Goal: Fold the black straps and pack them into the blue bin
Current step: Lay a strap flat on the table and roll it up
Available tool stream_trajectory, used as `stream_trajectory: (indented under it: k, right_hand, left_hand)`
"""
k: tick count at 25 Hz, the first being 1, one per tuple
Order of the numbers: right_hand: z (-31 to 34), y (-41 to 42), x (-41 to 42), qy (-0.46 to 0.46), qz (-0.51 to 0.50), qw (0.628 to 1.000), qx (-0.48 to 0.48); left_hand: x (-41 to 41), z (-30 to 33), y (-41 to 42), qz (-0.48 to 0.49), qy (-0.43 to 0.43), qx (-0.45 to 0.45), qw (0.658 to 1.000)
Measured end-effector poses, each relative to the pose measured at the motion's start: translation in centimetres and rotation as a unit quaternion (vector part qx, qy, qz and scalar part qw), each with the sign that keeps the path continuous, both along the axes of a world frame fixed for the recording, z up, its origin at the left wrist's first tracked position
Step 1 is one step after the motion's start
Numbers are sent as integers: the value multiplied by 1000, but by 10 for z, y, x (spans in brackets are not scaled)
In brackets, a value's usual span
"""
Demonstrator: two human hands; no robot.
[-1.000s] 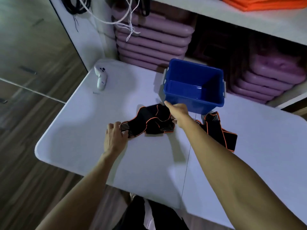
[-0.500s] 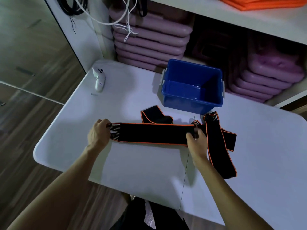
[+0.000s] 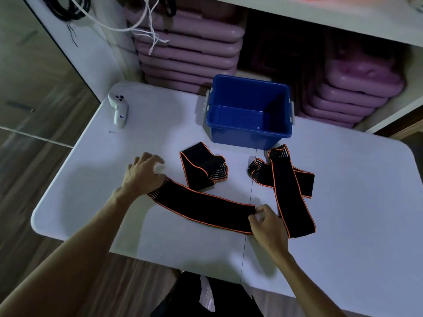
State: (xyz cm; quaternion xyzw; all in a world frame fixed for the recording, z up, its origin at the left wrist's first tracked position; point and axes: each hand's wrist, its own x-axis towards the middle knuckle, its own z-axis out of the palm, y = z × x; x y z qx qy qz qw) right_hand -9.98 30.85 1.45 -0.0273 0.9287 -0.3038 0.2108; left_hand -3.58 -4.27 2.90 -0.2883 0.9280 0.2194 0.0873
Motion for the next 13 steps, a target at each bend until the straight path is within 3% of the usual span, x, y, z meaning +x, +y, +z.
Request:
stream_trajectory:
  k: [3, 5, 8, 10, 13]
  right_hand:
    - [3, 1, -4, 59, 29, 997, 36]
    - [2, 2, -6, 72, 24, 997, 25]
    - [4, 5, -7, 80, 36, 996, 2]
    - [6, 8, -9, 76, 38, 996, -16]
    - [11, 11, -14, 63, 19, 997, -39]
  left_hand:
    - [-36, 15, 42, -71, 129, -34, 988]
    - [-60, 17, 82, -144, 148, -22, 978]
    - [-91, 7, 127, -223, 13, -112, 968]
    - [-102, -2, 138, -215, -70, -169, 959]
    - [-109, -6, 140, -196, -68, -207, 956]
